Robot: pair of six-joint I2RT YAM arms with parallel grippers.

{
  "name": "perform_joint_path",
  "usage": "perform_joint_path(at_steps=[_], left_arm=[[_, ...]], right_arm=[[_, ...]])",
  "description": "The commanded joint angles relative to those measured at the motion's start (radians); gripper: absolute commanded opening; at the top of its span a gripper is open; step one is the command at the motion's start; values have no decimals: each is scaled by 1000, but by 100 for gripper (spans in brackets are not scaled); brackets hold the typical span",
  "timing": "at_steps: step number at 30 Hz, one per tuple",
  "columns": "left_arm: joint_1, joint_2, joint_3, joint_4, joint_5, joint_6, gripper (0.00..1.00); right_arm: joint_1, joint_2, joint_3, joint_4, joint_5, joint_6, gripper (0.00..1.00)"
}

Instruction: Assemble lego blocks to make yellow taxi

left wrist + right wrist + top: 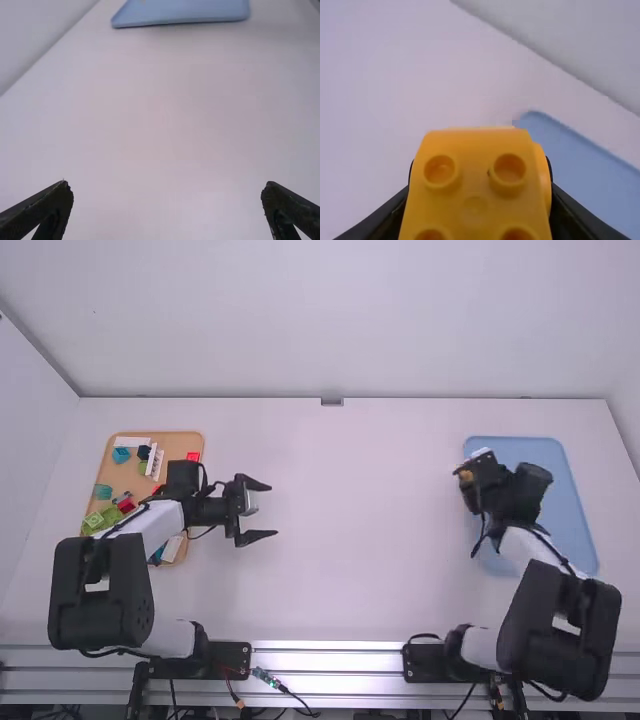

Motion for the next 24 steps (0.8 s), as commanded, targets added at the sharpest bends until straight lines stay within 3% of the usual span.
perform_joint_path(at_steps=[1, 5, 13, 16, 19, 24], left_arm=[[6, 8, -7, -3, 27, -19, 99], [6, 8, -7, -13, 26, -19, 99], [6, 8, -7, -2, 24, -80, 99], [6, 8, -7, 2, 18, -98, 99], [6, 8, -7, -3, 15, -98, 99], [6, 8, -7, 11, 14, -153, 99]], right_arm=[[-87, 46, -5, 42, -68, 69, 36], [-182, 172, 3, 141, -70, 118, 37], [-237, 384, 100, 142, -35, 151, 37], [-236, 414, 124, 138, -14, 174, 57], [-235, 410, 128, 136, -14, 187, 100], [-222, 335, 127, 60, 7, 196, 99]])
